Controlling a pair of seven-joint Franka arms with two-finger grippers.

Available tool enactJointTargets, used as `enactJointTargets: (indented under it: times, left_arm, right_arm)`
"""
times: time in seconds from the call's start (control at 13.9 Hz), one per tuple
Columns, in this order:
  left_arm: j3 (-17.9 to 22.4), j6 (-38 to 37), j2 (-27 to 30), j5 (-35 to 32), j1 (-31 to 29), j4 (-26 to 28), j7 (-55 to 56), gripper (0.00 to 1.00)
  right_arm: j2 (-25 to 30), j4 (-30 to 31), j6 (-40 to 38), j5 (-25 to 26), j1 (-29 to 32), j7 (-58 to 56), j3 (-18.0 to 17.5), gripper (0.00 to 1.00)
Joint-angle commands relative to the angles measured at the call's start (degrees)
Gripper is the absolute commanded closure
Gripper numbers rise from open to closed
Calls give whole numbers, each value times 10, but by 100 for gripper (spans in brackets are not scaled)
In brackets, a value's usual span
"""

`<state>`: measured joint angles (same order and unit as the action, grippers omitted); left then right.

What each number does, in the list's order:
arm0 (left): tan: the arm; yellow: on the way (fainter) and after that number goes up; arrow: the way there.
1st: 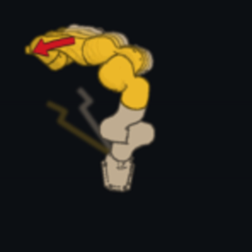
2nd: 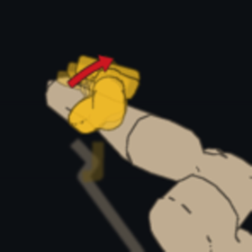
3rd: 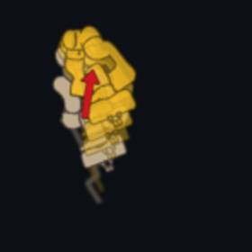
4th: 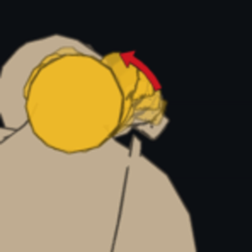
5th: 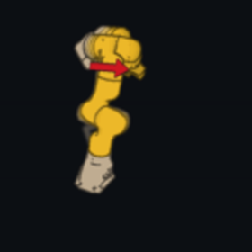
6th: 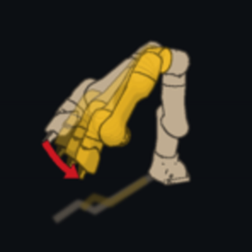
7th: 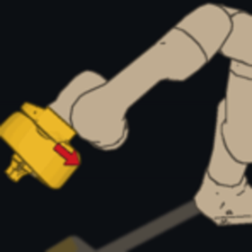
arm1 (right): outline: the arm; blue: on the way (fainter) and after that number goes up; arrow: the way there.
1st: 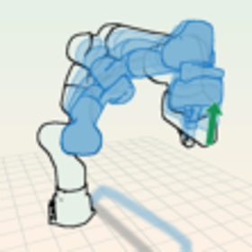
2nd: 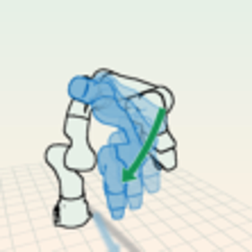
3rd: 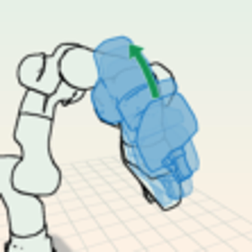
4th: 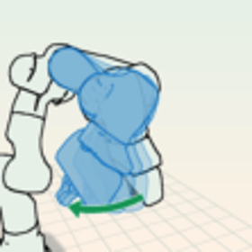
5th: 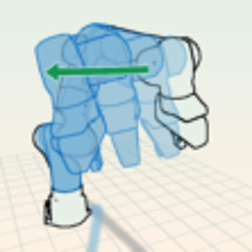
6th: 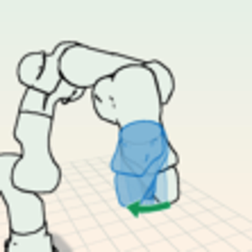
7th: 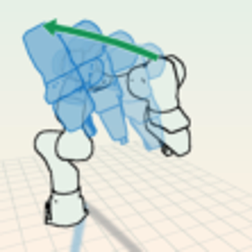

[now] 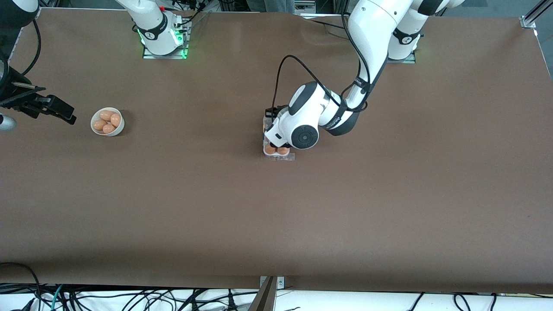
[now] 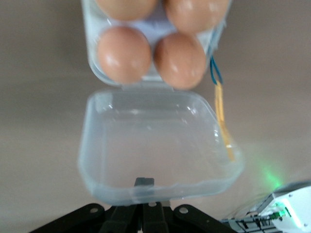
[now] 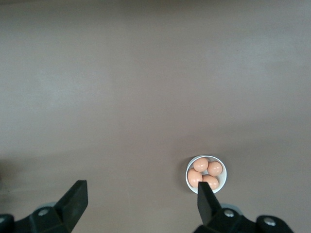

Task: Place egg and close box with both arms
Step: 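Swing the clear lid over the eggs with the left gripper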

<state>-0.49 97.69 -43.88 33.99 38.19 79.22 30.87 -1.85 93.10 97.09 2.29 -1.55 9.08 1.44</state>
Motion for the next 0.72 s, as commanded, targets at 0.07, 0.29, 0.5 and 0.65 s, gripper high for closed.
enactJointTargets:
  times: [0.07,0.29,0.5,0.65]
  left_arm:
    - [34,5,-9,5,1,-41,-2,96]
    - [52,29,-4,5,1,-47,-1,92]
    - [77,10,5,-67,1,-77,2,61]
    - [101,-17,22,-158,-6,-104,0,25]
  right_arm:
    - [0,-9,-9,-8,3,-7,-3,0]
    - [0,-9,-9,-8,3,-7,-3,0]
    - [0,-9,-9,-8,3,-7,-2,0]
    - [0,-9,-9,-8,3,-7,-3,0]
